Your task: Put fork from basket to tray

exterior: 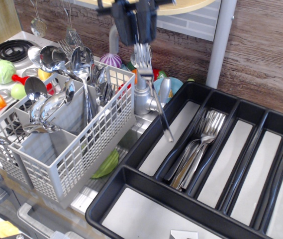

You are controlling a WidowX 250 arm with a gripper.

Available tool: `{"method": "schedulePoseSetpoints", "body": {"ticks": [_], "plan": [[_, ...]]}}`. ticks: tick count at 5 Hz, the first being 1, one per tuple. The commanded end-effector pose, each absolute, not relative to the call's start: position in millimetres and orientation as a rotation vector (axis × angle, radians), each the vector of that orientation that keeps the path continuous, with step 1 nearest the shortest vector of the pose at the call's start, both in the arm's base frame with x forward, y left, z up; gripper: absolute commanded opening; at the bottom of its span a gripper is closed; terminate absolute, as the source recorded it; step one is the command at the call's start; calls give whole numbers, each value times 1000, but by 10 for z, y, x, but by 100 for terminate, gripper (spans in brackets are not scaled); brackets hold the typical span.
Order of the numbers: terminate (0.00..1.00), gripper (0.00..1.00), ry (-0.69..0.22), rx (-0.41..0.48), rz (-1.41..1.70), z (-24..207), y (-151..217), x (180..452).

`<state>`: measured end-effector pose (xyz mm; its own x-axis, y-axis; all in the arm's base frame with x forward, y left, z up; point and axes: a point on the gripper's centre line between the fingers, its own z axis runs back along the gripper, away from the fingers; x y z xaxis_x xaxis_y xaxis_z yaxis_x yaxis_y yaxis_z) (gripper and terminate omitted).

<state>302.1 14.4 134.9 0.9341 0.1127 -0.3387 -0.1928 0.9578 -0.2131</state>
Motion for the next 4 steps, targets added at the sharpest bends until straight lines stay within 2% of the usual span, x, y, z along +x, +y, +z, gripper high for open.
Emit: {"method": "schedulePoseSetpoints", "body": {"ticks": [1,2,4], "plan": [[0,0,231,-132,168,1260,46,2935],[0,0,190,-205,171,1117,31,2885],[0,0,167,-265,151,1038,53,2999]]}}
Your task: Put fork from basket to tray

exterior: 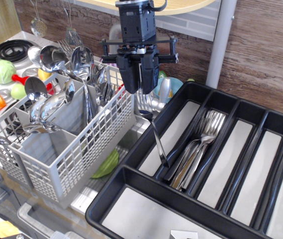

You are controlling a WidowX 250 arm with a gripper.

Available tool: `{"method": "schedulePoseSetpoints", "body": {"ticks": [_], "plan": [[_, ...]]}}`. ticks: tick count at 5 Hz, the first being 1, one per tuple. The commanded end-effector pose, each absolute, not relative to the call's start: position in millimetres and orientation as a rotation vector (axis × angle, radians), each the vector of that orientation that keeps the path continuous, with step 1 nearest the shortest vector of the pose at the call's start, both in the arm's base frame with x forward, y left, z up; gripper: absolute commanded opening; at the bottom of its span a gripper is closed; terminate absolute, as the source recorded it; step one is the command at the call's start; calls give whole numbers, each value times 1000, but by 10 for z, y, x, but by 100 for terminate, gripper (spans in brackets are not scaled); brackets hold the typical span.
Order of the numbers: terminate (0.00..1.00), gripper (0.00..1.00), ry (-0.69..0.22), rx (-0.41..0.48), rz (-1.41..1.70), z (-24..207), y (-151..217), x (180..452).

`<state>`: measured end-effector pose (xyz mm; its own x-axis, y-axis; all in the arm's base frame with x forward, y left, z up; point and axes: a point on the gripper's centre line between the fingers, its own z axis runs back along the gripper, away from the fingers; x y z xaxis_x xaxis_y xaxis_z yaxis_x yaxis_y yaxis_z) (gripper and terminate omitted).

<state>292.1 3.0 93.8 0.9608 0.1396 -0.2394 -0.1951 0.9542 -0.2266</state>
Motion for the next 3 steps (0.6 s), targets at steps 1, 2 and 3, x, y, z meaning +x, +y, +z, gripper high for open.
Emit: {"method": "schedulePoseSetpoints", "body": {"ticks": [1,2,3], "plan": [[0,0,181,-273,159,1006,34,3007],[0,0,216,-298,183,906,31,2996],[100,0,233,-264,204,795,18,2993]]}}
